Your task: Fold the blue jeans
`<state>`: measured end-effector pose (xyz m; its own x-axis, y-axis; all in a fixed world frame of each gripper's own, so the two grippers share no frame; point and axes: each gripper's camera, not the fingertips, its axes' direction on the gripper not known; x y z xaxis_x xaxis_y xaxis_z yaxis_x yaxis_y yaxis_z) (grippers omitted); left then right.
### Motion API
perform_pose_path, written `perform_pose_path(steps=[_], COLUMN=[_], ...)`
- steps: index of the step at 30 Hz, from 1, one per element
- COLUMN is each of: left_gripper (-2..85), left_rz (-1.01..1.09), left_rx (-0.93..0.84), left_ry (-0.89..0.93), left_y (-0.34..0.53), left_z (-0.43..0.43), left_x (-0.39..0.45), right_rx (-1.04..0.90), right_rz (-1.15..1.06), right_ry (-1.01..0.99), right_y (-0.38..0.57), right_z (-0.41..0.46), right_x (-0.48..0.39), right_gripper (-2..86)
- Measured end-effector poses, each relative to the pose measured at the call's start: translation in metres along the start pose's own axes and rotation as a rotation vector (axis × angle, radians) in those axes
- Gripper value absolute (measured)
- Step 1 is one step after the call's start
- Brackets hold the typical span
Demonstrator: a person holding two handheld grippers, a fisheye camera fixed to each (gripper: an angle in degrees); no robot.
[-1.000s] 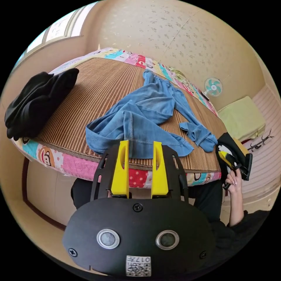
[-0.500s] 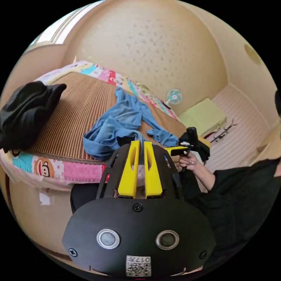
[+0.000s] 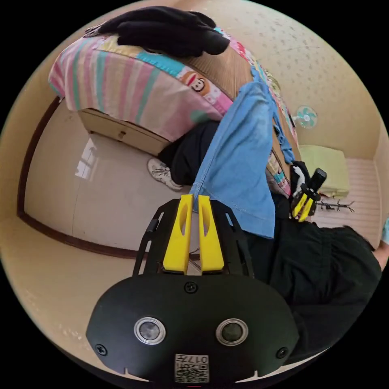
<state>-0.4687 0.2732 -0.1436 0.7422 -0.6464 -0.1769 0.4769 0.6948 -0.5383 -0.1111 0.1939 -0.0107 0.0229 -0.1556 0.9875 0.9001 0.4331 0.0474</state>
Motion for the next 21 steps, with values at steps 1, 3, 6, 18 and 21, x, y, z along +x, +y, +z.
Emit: perform_pose_path(steps=[1,3,6,18,21], left_gripper=[2.0,3.3,4.3,3.5,3.6], left_rz=[-0.051,-0.148,-0.079,0.295,0.325], left_rx=[0.041,0.212,0.331,0.578,0.546], left_ry=[-0.031,-0.040,-0.010,-0.140,-0.099], left_y=[0.004,0.016,0.016,0.046,0.051], left_z=[-0.003,-0.017,-0.030,-0.026,-0.016], left_x=[-0.002,0.004,0.037,0.218,0.238], right_rx=[0.021,0.153,0.397,1.019,1.012], right_rz=[0.014,0.138,0.496,1.106,1.093], right_ry=[0.046,0.258,0.522,0.353,0.332], right_y=[0.002,0.018,0.061,0.203,0.207], right_z=[-0.009,-0.058,-0.142,-0.257,-0.252], right_x=[0.001,0.014,0.050,0.131,0.121], right_gripper=[5.7,7.7,8.5,7.6,7.8])
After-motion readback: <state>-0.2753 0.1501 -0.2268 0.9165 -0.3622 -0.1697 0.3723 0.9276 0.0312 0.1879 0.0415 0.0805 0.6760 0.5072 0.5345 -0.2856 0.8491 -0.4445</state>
